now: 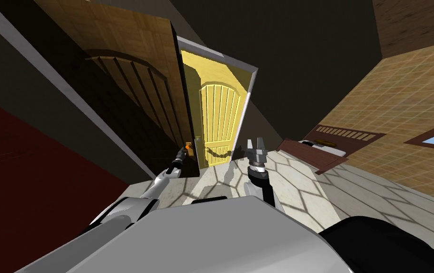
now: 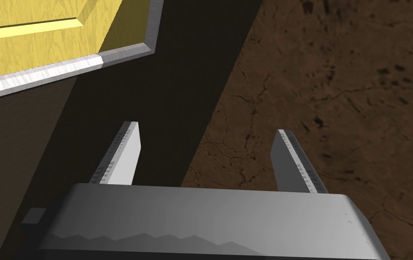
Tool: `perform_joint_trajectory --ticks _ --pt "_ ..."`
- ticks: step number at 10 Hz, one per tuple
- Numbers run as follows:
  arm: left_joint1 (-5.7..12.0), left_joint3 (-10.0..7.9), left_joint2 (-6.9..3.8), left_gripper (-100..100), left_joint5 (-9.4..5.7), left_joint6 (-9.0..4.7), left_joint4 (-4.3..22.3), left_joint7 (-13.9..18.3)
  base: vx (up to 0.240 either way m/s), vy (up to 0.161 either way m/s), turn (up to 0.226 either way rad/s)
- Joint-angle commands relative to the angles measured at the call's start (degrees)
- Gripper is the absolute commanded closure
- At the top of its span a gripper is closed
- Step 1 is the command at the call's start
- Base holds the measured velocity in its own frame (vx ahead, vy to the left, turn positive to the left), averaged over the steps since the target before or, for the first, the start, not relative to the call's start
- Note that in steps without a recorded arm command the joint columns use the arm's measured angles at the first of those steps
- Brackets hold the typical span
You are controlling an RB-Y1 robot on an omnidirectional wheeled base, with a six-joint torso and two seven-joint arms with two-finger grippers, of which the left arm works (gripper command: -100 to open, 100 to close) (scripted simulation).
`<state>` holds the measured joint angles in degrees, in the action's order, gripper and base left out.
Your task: Pull the door open
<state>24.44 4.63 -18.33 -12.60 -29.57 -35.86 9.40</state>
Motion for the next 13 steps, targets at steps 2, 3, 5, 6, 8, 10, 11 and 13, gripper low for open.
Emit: perform_joint_trajectory --ticks 2,3,5,6,8,10,11,13 --pt "-0.06 -0.4 0.04 -100 -0.06 -0.31 0.2 -0.2 0.202 0.008 -0.016" --pt "-0.06 -0.54 0.08 -100 -0.09 -0.43 0.3 -0.3 0.209 -0.002 -0.023" --pt "0.04 -0.59 0.13 -100 -0.09 -0.54 0.4 -0.3 0.138 0.017 -0.019" --pt "0.04 -0.59 0.13 100 -0.09 -0.54 0.4 -0.3 -0.006 -0.002 0.008" --pt "0.04 -0.59 0.13 100 -0.09 -0.54 0.4 -0.3 -0.028 -0.002 -0.001" --pt "0.04 -0.59 0.13 100 -0.09 -0.54 0.4 -0.3 -0.018 -0.001 0.005" --pt "0.04 -0.59 0.13 100 -0.09 -0.54 0.4 -0.3 0.0 0.0 0.0" --pt "-0.01 1.4 -0.1 100 0.43 -0.53 -0.1 1.0 -0.186 0.136 -0.114"
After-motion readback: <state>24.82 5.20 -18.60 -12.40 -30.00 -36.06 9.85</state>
